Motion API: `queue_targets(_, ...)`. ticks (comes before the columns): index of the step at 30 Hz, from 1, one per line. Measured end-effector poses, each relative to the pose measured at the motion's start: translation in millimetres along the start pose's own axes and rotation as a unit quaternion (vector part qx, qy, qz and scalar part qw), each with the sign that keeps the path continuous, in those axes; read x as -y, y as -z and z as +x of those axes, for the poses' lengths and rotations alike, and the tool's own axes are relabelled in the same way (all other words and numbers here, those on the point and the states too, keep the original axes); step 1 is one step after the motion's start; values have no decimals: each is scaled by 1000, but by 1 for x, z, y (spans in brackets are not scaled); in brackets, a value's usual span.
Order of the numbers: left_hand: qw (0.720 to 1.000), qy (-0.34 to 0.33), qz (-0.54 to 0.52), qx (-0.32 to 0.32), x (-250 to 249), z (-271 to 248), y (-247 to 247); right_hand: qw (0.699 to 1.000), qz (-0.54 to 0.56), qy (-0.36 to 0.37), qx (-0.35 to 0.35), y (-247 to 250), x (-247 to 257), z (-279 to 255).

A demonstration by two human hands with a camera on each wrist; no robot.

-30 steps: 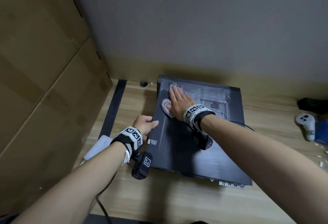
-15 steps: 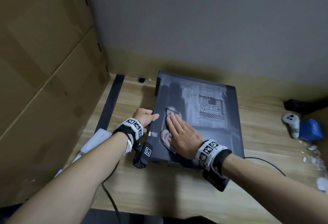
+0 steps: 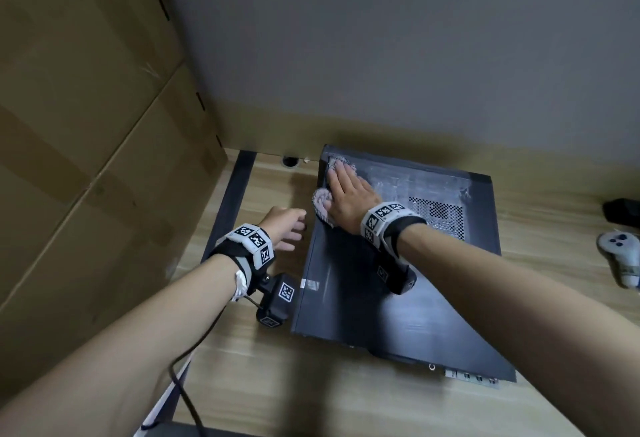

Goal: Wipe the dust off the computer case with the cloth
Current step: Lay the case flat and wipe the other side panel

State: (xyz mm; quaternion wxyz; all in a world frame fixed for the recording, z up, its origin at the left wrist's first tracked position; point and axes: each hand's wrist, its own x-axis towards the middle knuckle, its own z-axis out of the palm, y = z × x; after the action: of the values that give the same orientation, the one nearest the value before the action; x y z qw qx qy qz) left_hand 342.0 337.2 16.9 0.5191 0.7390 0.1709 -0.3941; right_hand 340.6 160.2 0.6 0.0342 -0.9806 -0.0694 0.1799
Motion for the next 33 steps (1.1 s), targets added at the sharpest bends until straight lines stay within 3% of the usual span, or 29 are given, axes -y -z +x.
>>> queue_targets(7,1000,1,8,-5,-9,-3,-8,999,16,-32,-9,13,-12,48)
queue_targets(15,999,-11,1,-30,-1,-9,-11,999,-31,32,-19,-11,12,-24)
queue_targets(21,1000,-10,-16,5,1,-9,-6,997,-47,64,-18,-32,29,-65)
queue_targets(33,999,24,-15,31,-13,16,-3,1000,-13,11,10,26,-14,67)
